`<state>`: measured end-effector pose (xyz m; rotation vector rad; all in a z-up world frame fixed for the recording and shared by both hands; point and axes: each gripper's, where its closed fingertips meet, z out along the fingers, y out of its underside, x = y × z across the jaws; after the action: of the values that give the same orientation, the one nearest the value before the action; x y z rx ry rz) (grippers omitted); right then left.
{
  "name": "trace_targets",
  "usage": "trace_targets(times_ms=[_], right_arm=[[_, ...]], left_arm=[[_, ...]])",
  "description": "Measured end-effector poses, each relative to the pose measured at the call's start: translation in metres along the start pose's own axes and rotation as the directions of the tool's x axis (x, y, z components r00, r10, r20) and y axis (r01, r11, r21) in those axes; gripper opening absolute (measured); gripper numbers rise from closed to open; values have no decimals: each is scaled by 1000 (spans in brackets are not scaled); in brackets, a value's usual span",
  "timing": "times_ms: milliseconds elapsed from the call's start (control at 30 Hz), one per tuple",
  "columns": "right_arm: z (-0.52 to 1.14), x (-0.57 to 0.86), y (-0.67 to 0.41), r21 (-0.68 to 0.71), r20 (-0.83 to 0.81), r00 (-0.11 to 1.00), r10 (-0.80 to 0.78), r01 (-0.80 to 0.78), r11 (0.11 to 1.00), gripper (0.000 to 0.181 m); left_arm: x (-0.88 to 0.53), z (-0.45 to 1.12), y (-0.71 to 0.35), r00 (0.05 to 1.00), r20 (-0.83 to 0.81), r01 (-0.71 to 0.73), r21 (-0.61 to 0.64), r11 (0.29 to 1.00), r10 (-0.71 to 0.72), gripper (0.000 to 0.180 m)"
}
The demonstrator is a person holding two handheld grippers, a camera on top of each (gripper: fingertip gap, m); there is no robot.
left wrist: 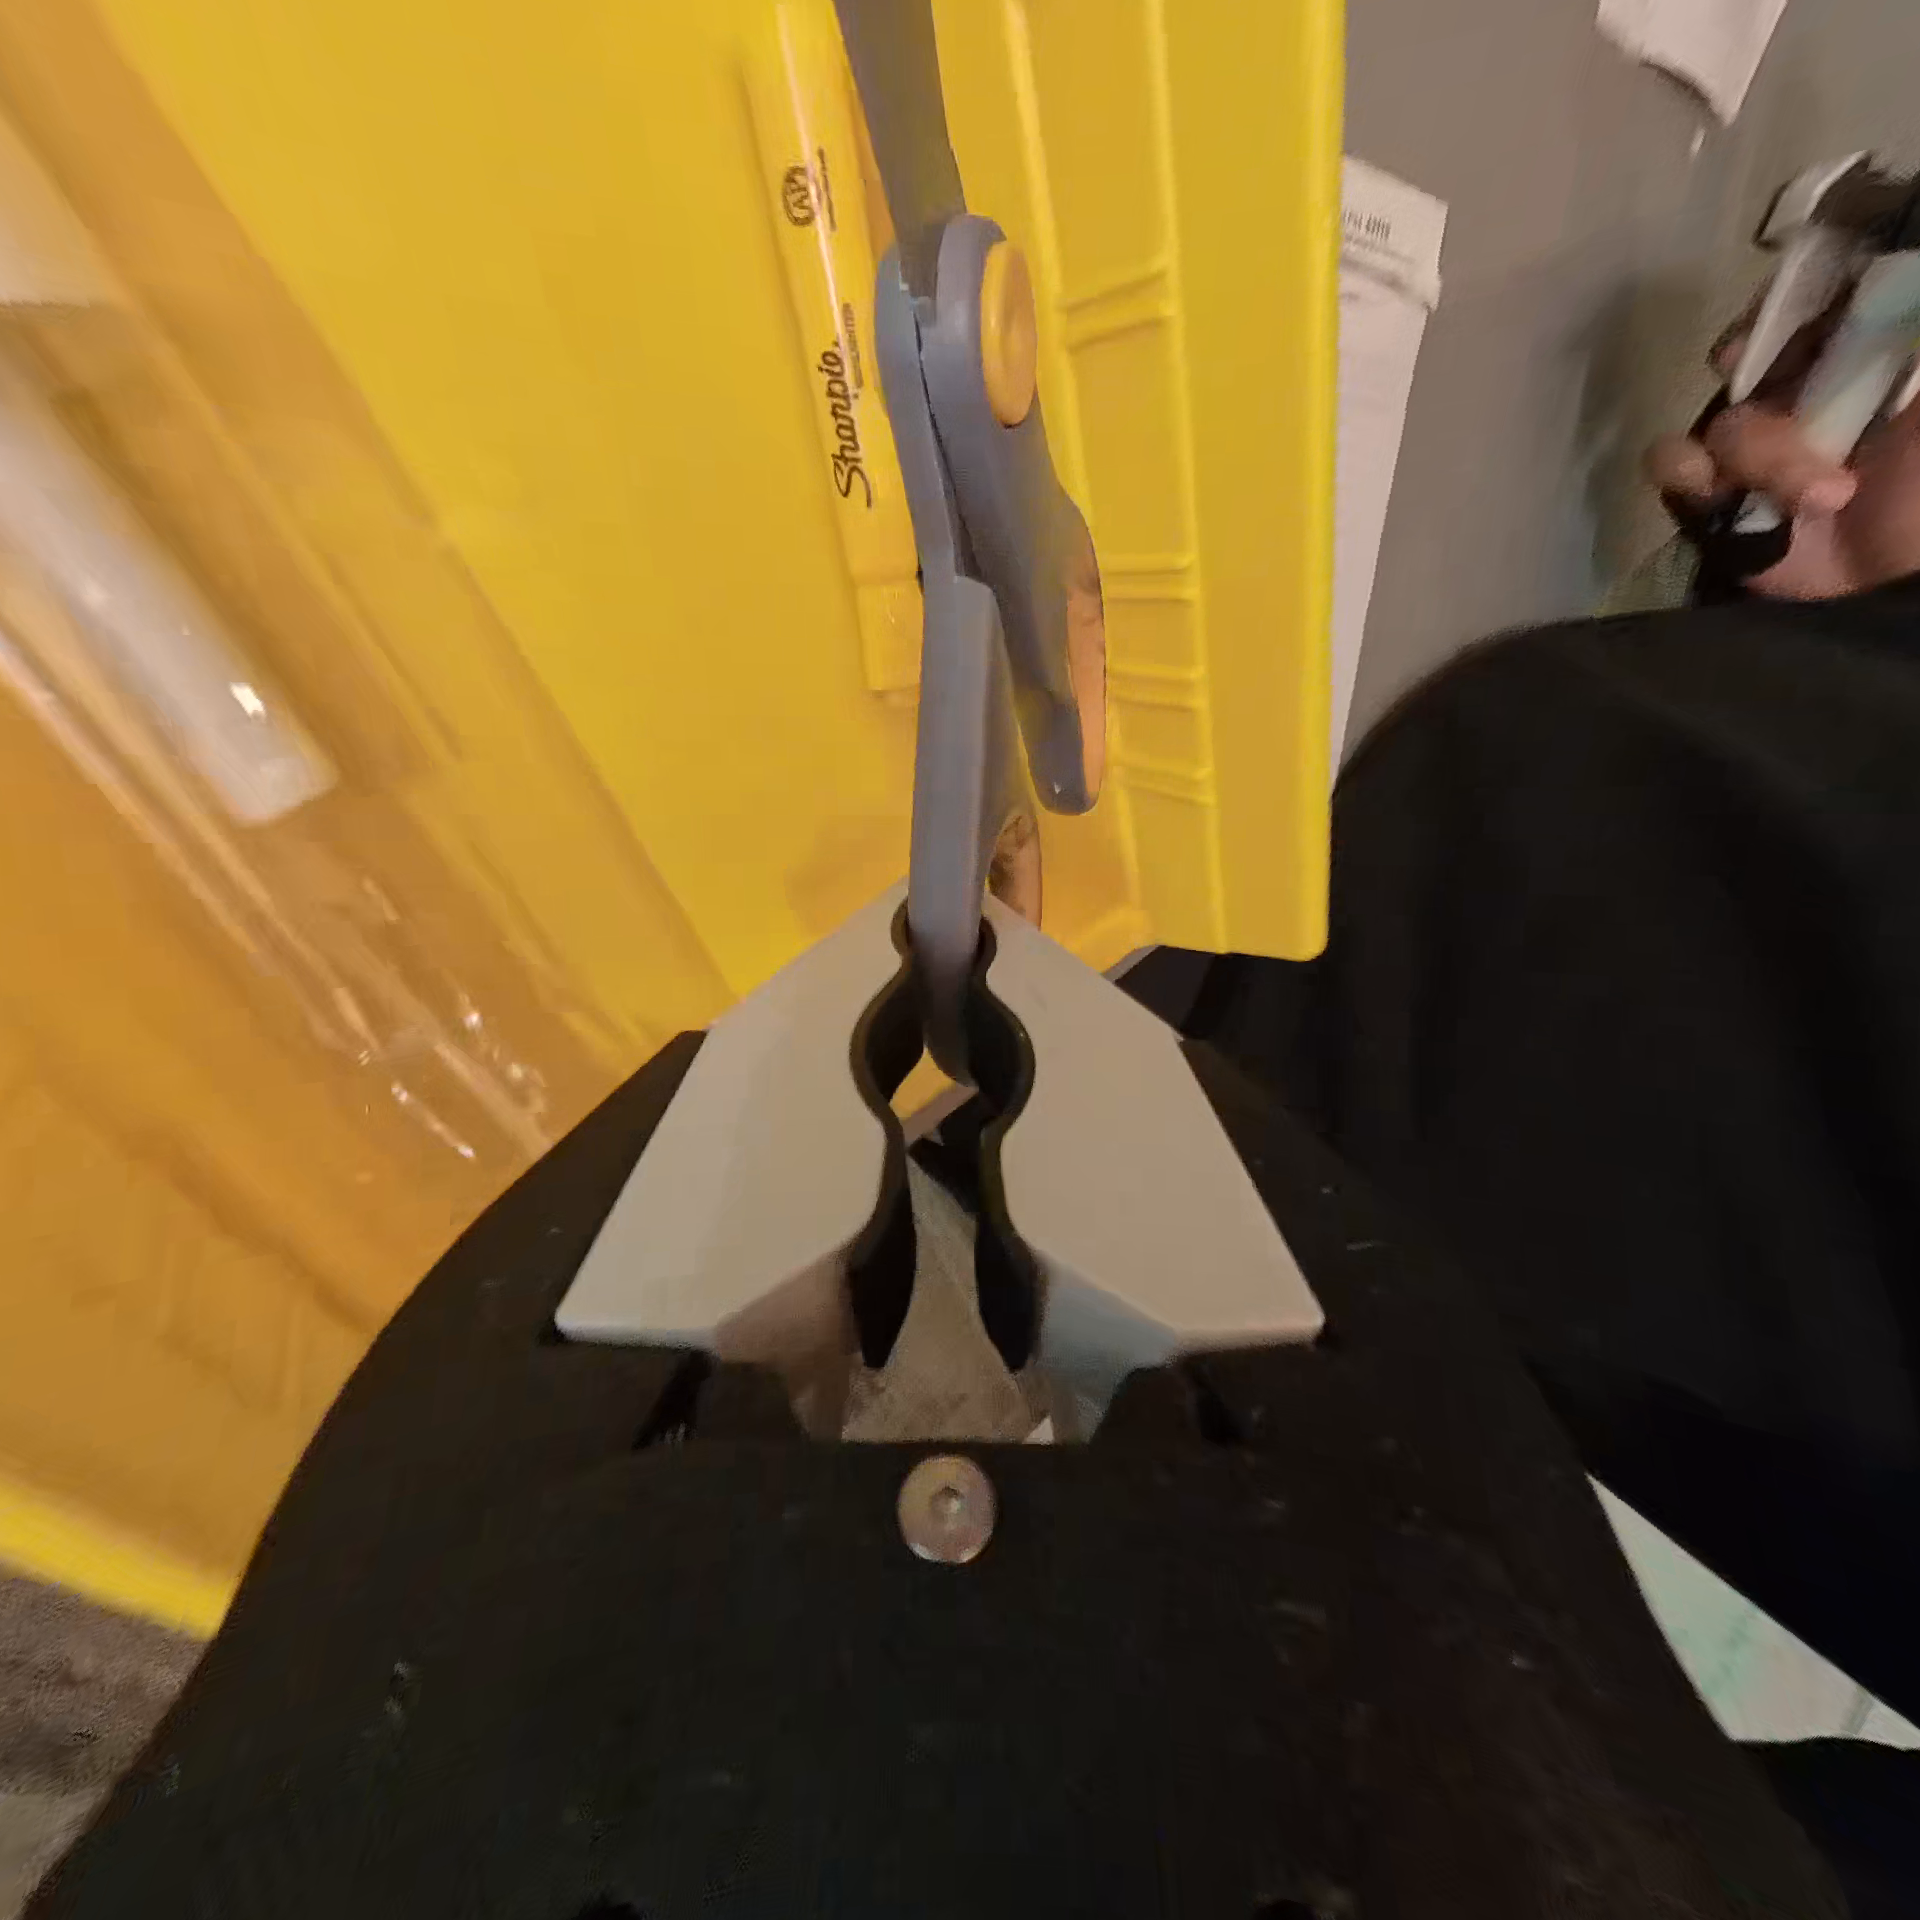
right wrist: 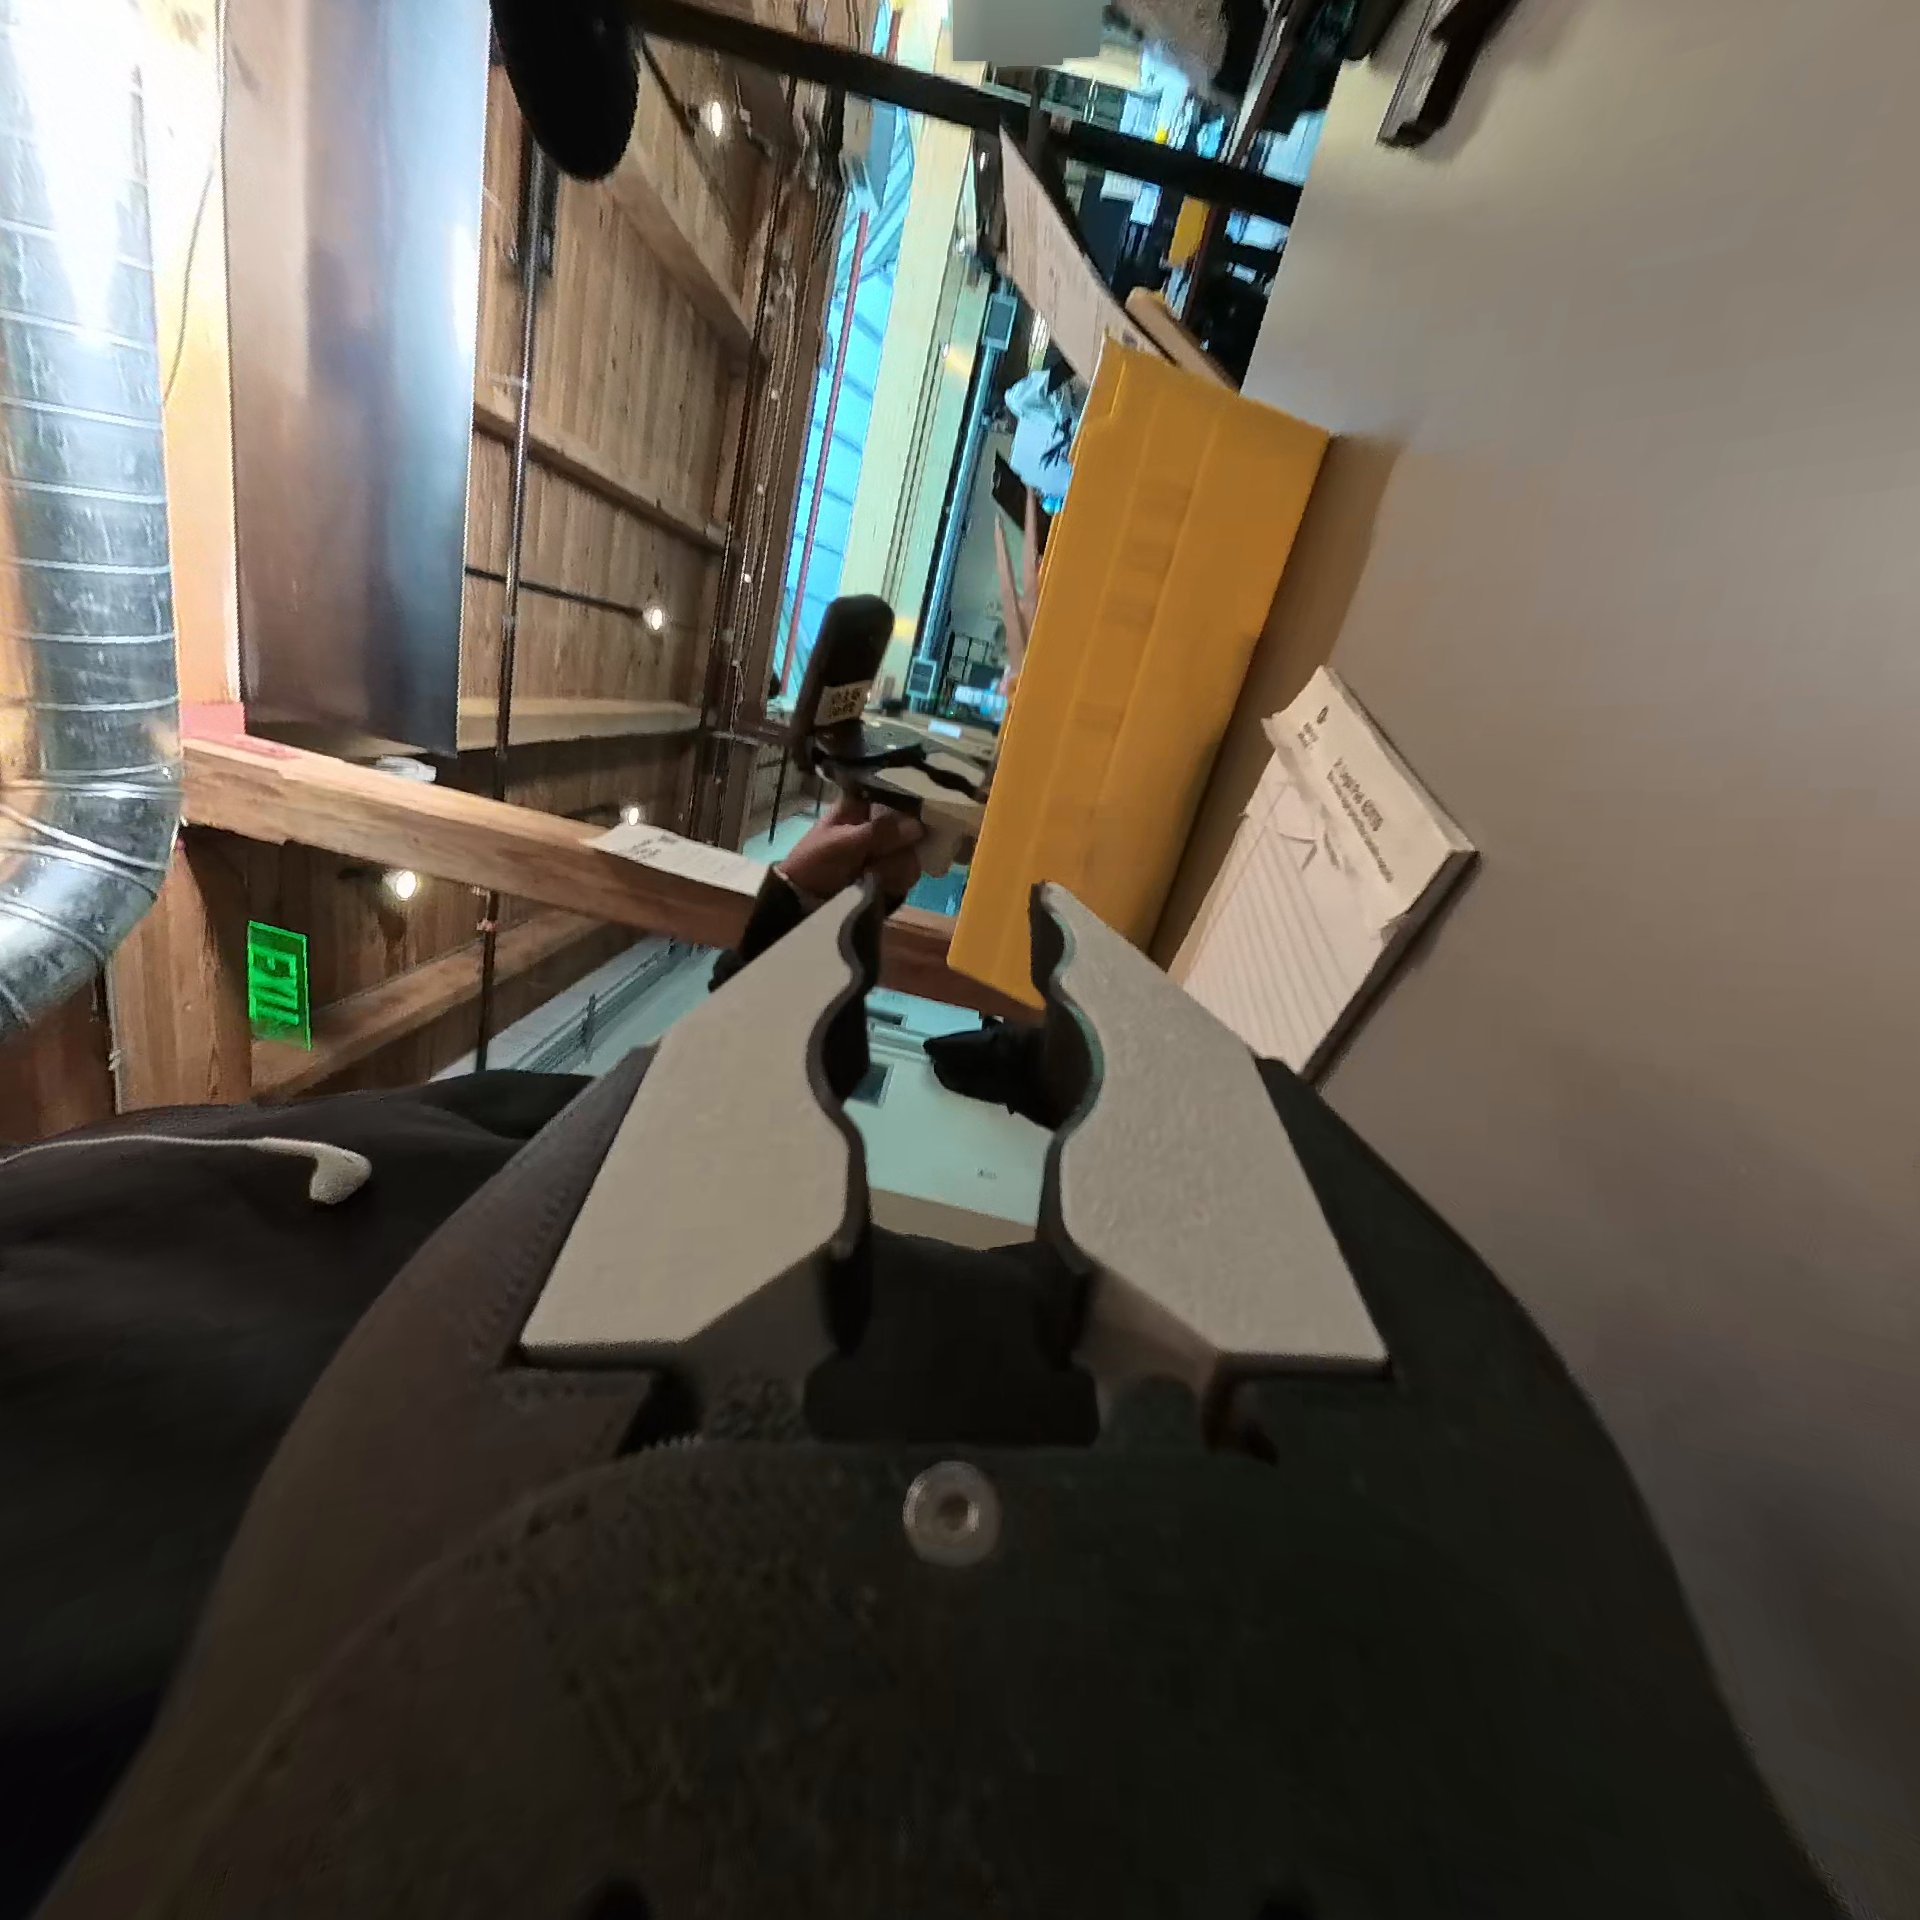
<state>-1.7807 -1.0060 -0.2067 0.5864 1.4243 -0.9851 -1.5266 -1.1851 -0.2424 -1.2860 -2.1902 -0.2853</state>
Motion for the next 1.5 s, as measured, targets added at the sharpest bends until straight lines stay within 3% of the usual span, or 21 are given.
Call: trace_targets(times_ms=[200,400,533,700,800,967,1033,1133,1333,1433,1500], right_arm=[[7,-1,-1,19,-28,1000,-12,12,1000,27],[20,0,4,-26,-43,999,-10,9,1000,27],[27,0,8,-59,-45,999,-9,6,998,27],[34,0,13,-91,-46,999,-15,11,996,27],[36,-1,15,-97,-45,999,-18,14,995,27],[34,-4,15,-86,-32,999,-17,15,996,28],[31,-7,14,-79,-33,999,-31,28,997,28],[25,-9,11,-66,-42,998,-54,51,996,28],[25,-20,6,-66,-28,994,-101,99,993,31],[36,-29,7,-118,-23,986,-165,162,980,34],[47,-41,8,-152,5,977,-212,210,966,38]], left_arm=[[-25,24,-10,998,61,-24,12,1000,23,3],[-33,-5,-23,986,169,-41,197,980,7,28],[-67,-36,-28,903,421,-69,325,943,-79,37],[-93,-34,-21,803,576,-53,325,944,-153,47],[-96,-29,-25,771,609,-29,326,945,-186,70],[-112,-8,-25,619,778,-15,146,989,-106,75],[-117,-4,-24,574,815,9,89,996,-78,65],[-109,-5,-29,635,766,-2,126,992,-97,64],[-71,-44,-36,784,565,-16,434,901,-258,62],[-35,-51,-39,896,352,41,541,840,-270,62],[14,-56,-51,980,71,103,628,772,-188,62]])
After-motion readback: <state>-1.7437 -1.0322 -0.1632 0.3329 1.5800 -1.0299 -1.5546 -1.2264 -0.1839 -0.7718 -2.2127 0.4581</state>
